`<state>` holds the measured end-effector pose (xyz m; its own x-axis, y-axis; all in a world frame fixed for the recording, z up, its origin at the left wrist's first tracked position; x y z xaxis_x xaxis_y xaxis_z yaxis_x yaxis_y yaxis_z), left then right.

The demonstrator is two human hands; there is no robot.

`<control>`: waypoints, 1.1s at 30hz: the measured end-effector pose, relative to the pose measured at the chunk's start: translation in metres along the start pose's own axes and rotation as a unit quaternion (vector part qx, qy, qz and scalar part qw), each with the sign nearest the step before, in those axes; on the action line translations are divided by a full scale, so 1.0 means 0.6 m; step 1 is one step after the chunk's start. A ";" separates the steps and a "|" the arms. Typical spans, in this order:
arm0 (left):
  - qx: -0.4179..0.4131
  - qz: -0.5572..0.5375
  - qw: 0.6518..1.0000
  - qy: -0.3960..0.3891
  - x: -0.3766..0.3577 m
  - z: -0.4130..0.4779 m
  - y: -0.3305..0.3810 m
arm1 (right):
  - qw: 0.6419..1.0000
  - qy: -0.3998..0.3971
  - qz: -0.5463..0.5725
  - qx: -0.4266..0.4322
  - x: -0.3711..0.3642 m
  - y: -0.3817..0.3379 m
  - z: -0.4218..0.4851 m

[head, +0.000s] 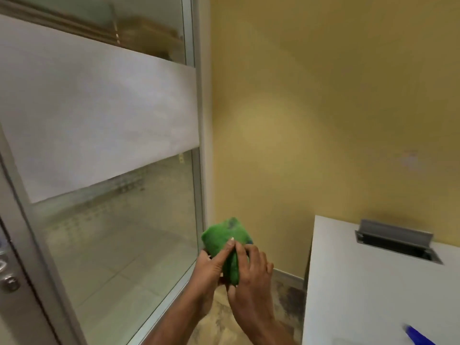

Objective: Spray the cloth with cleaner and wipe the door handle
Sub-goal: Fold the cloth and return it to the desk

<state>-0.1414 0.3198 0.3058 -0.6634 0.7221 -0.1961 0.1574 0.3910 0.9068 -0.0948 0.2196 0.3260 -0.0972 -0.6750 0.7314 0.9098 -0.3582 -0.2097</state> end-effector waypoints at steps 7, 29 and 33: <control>0.030 -0.020 0.996 -0.084 -0.084 0.084 -0.046 | 0.944 0.098 0.237 -0.208 0.049 0.153 -0.073; 0.215 -0.047 0.959 -0.179 -0.438 0.143 -0.350 | 0.720 0.014 0.456 -0.523 0.049 0.514 -0.358; 0.192 0.048 0.963 -0.180 -0.453 0.167 -0.405 | 0.757 0.034 0.370 -0.537 0.022 0.547 -0.414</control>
<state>0.0743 0.0857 0.1015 -0.3460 0.8894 -0.2989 0.5106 0.4457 0.7353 0.1023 -0.0675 0.1056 0.2246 -0.9660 0.1279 -0.1243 -0.1585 -0.9795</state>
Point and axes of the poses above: each hand's wrist, its own z-axis towards the middle knuckle, its own x-axis out of the back of the hand, y = z × x, the point moved 7 cm from there along z, towards the middle knuckle, and after that the axes turned 13 degrees about x, right-handed, at the moved point
